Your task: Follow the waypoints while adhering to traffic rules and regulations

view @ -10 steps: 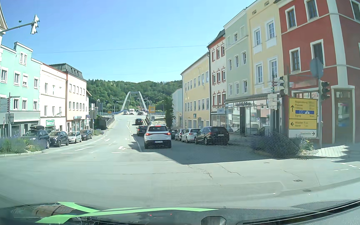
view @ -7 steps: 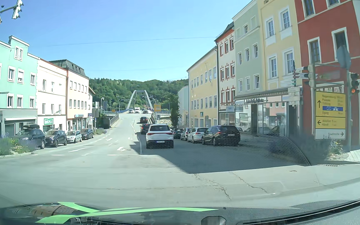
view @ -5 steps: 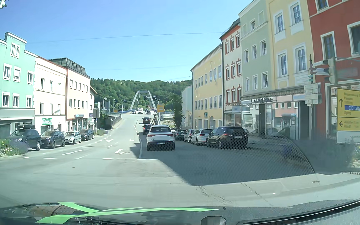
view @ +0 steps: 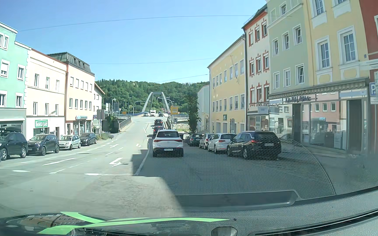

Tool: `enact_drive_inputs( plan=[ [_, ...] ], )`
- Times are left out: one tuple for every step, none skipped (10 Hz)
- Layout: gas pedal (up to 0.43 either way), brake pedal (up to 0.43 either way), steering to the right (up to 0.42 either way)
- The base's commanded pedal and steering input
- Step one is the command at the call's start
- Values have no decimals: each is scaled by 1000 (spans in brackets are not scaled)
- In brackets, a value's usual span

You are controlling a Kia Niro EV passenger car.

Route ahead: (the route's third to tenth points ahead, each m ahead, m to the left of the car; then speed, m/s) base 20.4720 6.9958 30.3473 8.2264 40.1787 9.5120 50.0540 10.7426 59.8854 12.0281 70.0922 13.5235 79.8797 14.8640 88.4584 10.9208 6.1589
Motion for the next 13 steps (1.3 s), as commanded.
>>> enact_drive_inputs(
  plan=[
    [0,0,-17],
    [0,0,-10],
    [0,0,-9],
    [0,12,-11],
    [0,55,-12],
    [0,73,-12],
    [0,73,-12],
    [0,79,-14],
    [0,73,-16],
    [0,67,-21],
    [0,61,-25],
    [0,61,-28],
    [0,61,-31]
  ],
)
